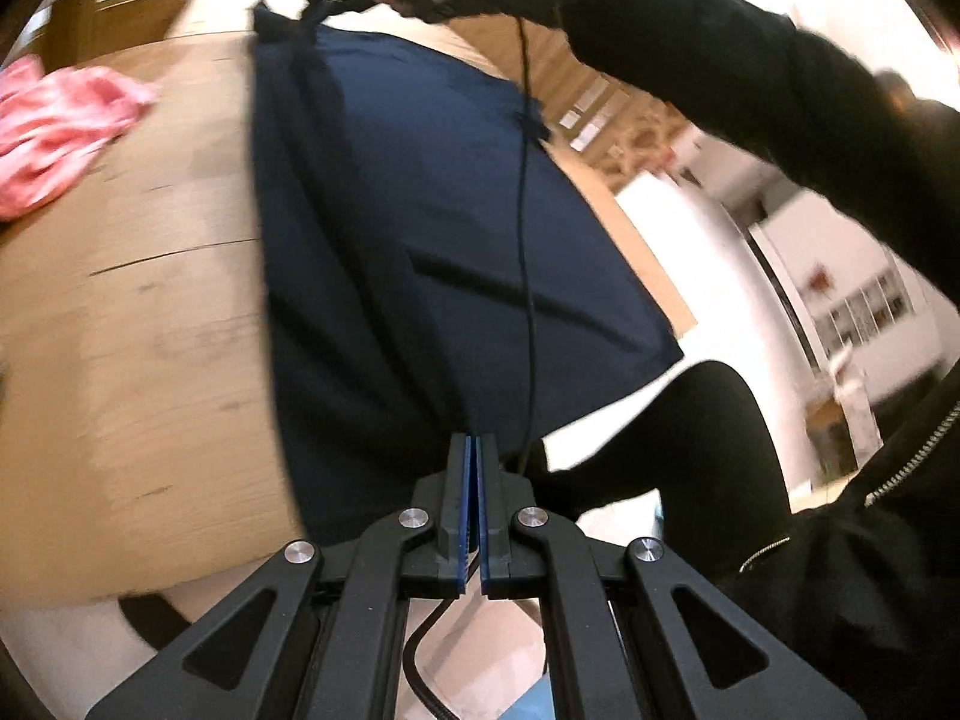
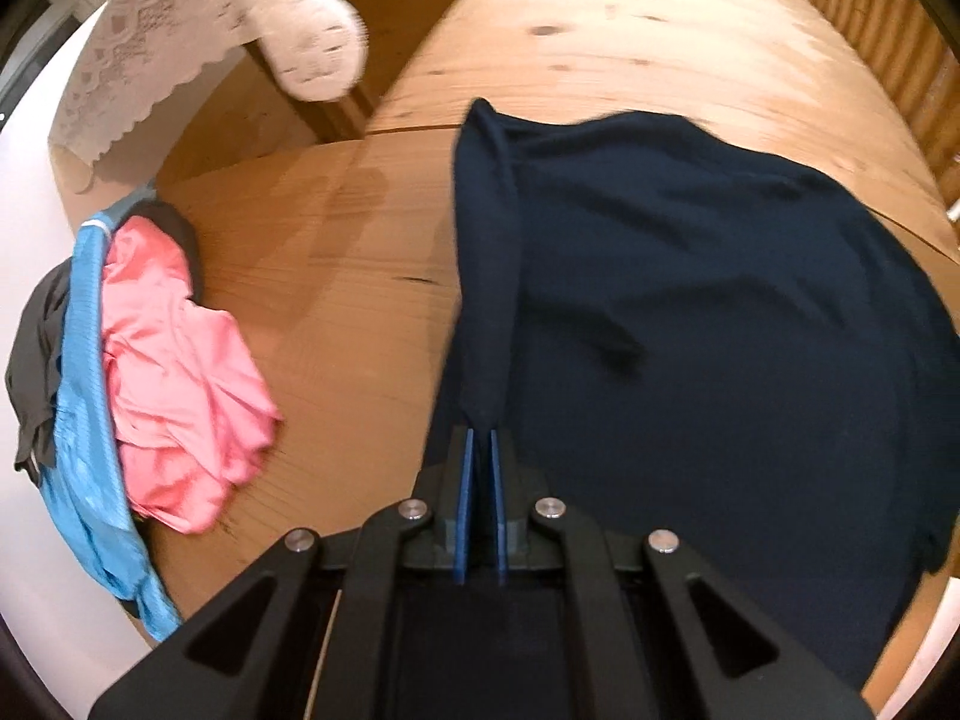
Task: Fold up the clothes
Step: 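Grasp the folded edge with both grippers, straighten it, then open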
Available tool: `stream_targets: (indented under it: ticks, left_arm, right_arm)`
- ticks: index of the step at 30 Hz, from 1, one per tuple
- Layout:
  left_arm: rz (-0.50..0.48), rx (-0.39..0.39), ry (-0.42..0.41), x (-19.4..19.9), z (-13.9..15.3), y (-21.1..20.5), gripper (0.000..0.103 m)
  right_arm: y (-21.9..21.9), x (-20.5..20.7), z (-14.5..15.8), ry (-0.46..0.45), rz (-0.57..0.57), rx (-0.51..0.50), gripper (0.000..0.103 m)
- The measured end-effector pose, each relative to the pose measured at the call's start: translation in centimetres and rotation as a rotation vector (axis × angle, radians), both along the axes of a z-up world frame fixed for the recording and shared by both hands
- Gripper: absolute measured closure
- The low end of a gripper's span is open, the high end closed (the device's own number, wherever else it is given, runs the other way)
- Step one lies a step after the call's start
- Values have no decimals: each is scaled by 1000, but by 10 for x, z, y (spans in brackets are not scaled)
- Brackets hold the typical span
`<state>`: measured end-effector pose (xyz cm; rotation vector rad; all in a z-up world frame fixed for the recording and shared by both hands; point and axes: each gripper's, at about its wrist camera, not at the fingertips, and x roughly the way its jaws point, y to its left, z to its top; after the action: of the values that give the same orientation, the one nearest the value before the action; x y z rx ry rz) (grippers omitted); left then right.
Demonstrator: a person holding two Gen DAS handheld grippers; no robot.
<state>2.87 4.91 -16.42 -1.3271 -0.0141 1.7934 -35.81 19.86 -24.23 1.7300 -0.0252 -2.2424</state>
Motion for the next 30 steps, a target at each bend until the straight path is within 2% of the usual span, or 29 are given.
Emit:
stream_targets:
  ticks: [6, 10, 14, 16, 19, 23, 26, 30]
  left_arm:
    - [-70, -11, -36, 3, -23, 54, 101]
    - [-55, -75, -92, 5, -36, 58, 95]
    - [18, -93, -48, 14, -18, 14, 72]
    - [90, -110, -61, 12, -21, -18, 71]
    - [182, -136, -100, 6, -33, -51, 71]
    - [193, -154, -117, -3, -52, -49, 72]
    - [169, -151, -132, -9, -60, -33, 69]
    - [152, -157, -134, -15, -67, -22, 68]
  right_arm:
    - [43, -2, -21, -1, -61, 50, 97]
    - [51, -6, -43, 1, -75, 115, 93]
    - [55, 0, -34, 55, -56, 134, 87]
    - [58, 11, -21, 88, -49, 114, 85]
    - [51, 30, -13, 86, 4, 74, 84]
    - [45, 74, -7, 44, 94, 30, 84]
    - [47, 107, -1, 22, 148, -8, 84]
    - [61, 131, 5, 16, 167, 2, 83]
